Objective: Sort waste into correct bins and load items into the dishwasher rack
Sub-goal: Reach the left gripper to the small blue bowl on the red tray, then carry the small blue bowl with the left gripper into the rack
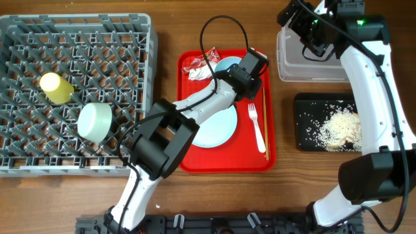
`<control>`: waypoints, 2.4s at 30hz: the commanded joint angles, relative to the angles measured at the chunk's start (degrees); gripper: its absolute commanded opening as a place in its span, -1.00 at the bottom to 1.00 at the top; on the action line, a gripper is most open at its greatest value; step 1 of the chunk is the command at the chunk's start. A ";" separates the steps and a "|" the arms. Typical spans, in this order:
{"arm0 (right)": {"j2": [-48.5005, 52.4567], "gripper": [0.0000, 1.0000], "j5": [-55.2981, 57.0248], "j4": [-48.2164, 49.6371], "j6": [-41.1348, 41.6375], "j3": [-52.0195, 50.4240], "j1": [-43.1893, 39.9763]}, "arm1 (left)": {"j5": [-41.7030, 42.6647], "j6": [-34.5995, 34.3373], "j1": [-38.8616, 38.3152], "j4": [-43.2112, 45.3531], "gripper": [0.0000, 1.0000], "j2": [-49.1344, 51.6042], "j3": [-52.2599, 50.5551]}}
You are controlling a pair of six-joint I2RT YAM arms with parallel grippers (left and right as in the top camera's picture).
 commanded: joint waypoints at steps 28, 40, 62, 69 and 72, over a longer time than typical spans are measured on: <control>0.68 0.99 0.76 0.13 -0.35 -0.24 0.09 | 28.39 -30.21 29.90 -7.56 -0.92 -25.75 -0.07; 0.70 0.99 0.76 0.13 -0.37 -0.24 0.09 | 60.70 -33.44 56.52 -10.43 -0.92 -21.38 -0.09; 0.68 1.00 0.76 0.13 -0.35 -0.24 0.09 | 72.00 -37.90 65.90 -4.24 -0.92 -8.35 -0.09; 0.70 1.00 0.76 0.13 -0.37 -0.24 0.09 | 71.95 -37.66 66.84 -5.49 -0.89 -7.17 -0.09; 0.70 0.99 0.76 0.13 -0.35 -0.24 0.09 | 71.97 -37.66 67.73 -5.77 -0.90 -7.17 -0.09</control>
